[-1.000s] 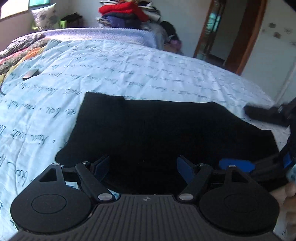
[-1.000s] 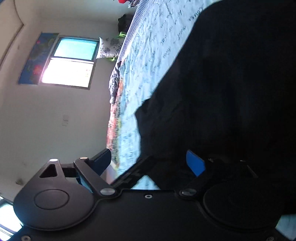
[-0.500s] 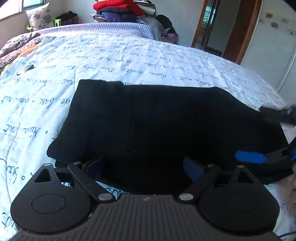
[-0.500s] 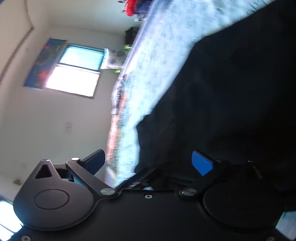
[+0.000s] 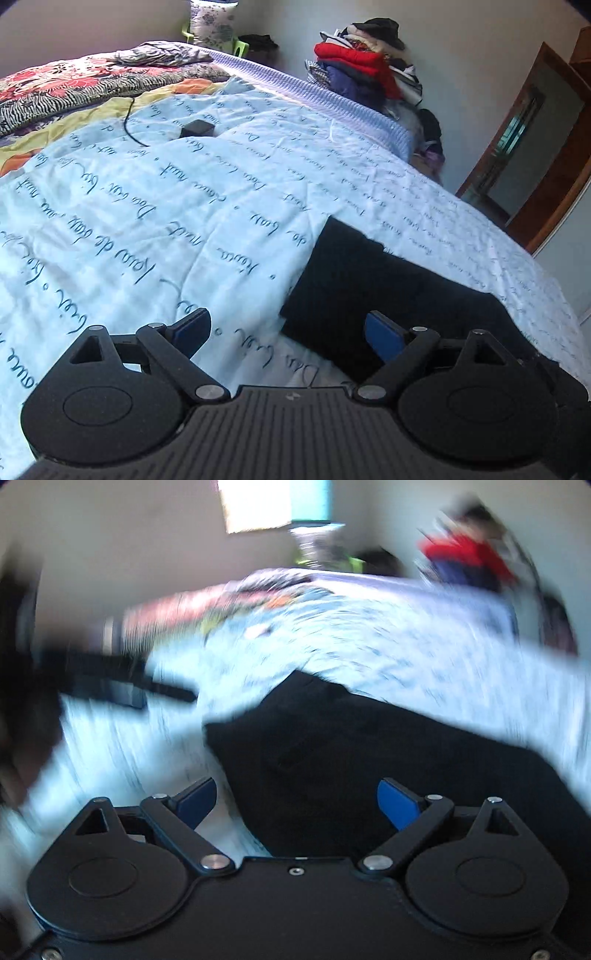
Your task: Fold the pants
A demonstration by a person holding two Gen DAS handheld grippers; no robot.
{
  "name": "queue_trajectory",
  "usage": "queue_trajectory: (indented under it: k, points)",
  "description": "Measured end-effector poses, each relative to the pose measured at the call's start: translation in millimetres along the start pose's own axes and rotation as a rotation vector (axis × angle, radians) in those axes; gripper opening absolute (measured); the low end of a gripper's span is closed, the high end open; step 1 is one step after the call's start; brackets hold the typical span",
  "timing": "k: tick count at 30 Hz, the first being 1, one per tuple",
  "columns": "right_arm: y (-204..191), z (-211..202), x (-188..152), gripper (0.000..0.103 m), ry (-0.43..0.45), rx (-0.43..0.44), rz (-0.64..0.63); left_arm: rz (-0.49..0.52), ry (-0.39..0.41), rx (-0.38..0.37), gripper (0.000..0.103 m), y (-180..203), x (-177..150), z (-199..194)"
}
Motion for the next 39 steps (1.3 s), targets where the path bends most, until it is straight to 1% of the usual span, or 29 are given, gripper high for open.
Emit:
queue_trajectory:
  k: [1, 3, 7, 9, 11, 17, 18, 20, 21, 22, 24, 26, 30, 32, 34, 36, 39]
  points:
    - [-9.3, 6.9, 1.1, 0.094, -0.010, -0.015, -0.053, -0.001, -0.005, 0.001, 0.092, -2.1, -0.8, 0.1]
    - [-19.9, 14.6, -0.3, 0.094, -0.031, -0.025, -0.119, -0.002, -0.013, 0.000, 0.092, -5.6, -2.0, 1.6]
    - [-25.2, 20.3, -1.7, 0.094, -0.081, -0.103, -0.214, -0.014, -0.020, 0.001, 0.092, -12.7, -1.5, 3.3]
    - [-23.0, 16.2, -0.6, 0.094, -0.101, -0.134, -0.251, -0.018, -0.028, -0.002, 0.092, -13.8, -1.8, 5.8]
    - [-23.2, 9.4, -2.8, 0.094, -0.102, -0.144, -0.273, -0.019, -0.035, -0.003, 0.092, -14.7, -3.3, 8.5]
    - [-29.5, 24.5, 7.6, 0.094, -0.102, -0.209, -0.342, -0.021, -0.063, -0.008, 0.092, -16.1, -5.3, 14.1]
    - [-31.4, 26.8, 8.8, 0.092, -0.099, -0.216, -0.361, -0.024, -0.071, -0.007, 0.092, -16.7, -5.8, 15.1]
    - [-35.1, 28.9, 9.9, 0.066, -0.102, -0.182, -0.386, -0.030, -0.085, -0.014, 0.092, -17.0, -5.7, 16.6]
    - [-37.2, 30.1, 10.6, 0.036, -0.112, -0.153, -0.383, -0.029, -0.088, -0.018, 0.092, -16.5, -5.6, 16.9]
    - [-40.8, 30.9, 10.8, 0.030, -0.120, -0.156, -0.396, -0.025, -0.090, -0.018, 0.092, -15.4, -5.6, 17.1]
    - [-47.2, 31.4, 10.6, 0.031, -0.127, -0.171, -0.438, -0.019, -0.090, -0.018, 0.092, -12.9, -5.5, 17.2]
    - [-45.8, 30.3, 12.2, 0.031, -0.126, -0.167, -0.425, -0.017, -0.095, -0.021, 0.092, -11.2, -5.6, 17.8]
    - [-47.5, 27.3, 11.8, 0.035, -0.126, -0.170, -0.428, -0.007, -0.104, -0.018, 0.092, -8.3, -8.5, 19.2]
    - [-47.8, 27.4, 12.6, 0.041, -0.132, -0.194, -0.425, -0.003, -0.110, -0.018, 0.092, -7.5, -10.2, 19.6]
    - [-43.9, 28.3, 14.6, 0.062, -0.145, -0.232, -0.391, 0.003, -0.112, -0.015, 0.092, -6.8, -11.4, 19.4]
    - [-35.3, 28.7, 15.8, 0.075, -0.156, -0.244, -0.324, 0.005, -0.113, -0.012, 0.092, -6.3, -12.1, 19.2]
    - [-25.7, 25.9, 12.8, 0.075, -0.145, -0.204, -0.276, 0.008, -0.116, -0.007, 0.092, -5.0, -12.5, 19.7]
Point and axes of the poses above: each gripper's, at about its wrist camera, not at the fingertips, and z roughly the way its jaws point, y to its right, x to its top, the point moved 1 cm from there along z, roughly the way its jaws point, and after that the axes turned 12 degrees about -z, right-handed, at the moved point
